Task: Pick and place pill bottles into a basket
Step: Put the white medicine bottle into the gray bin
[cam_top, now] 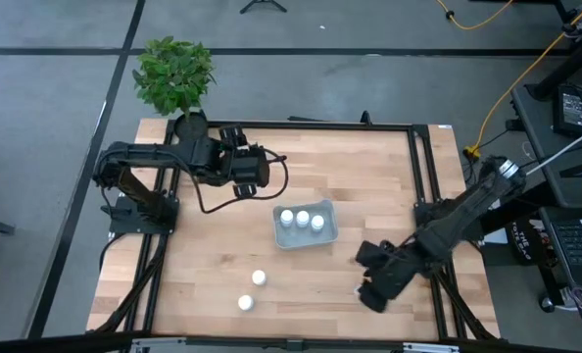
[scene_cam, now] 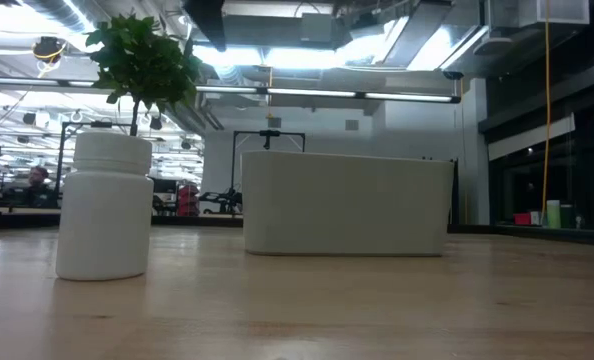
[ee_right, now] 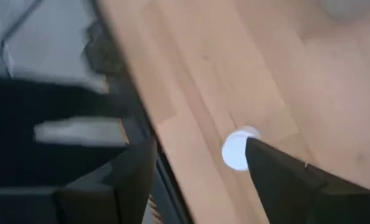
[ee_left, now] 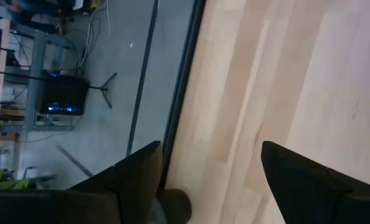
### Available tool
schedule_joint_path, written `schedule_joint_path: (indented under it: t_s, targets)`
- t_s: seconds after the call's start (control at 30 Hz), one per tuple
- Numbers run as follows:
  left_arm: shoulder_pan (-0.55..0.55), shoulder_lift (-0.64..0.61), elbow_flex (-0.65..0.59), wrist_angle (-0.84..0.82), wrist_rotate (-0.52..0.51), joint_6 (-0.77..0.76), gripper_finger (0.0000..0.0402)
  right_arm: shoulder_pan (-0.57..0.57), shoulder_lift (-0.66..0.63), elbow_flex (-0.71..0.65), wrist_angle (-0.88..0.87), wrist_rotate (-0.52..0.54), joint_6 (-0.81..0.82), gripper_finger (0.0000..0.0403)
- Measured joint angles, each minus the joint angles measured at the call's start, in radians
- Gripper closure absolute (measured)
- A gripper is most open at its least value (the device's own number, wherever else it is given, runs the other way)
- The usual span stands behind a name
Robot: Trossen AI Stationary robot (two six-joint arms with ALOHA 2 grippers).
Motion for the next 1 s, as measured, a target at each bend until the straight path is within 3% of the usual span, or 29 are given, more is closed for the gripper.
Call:
schedule_joint_path:
  t_s: [0.13, 0.27, 0.6, 1.0]
  targets:
    - [0.02, 0.0, -0.001, 0.041, 0.006, 0.027, 0.0135, -0.005, 0.076, -0.002, -0.002, 0.0, 0.255, 0.0154]
    - [0.025, 0.0, -0.002, 0.053, 0.036, 0.023, 0.0135, -0.002, 0.135, -0.002, -0.009, -0.038, 0.357, 0.0154]
    - [0.015, 0.0, -0.001, 0.051, 0.162, -0.143, 0.0135, 0.023, 0.192, -0.001, -0.191, -0.094, 0.433, 0.0154]
    - [-0.04, 0.0, -0.001, 0.047, 0.21, -0.309, 0.0135, 0.043, 0.207, 0.001, -0.097, -0.083, 0.433, 0.0154]
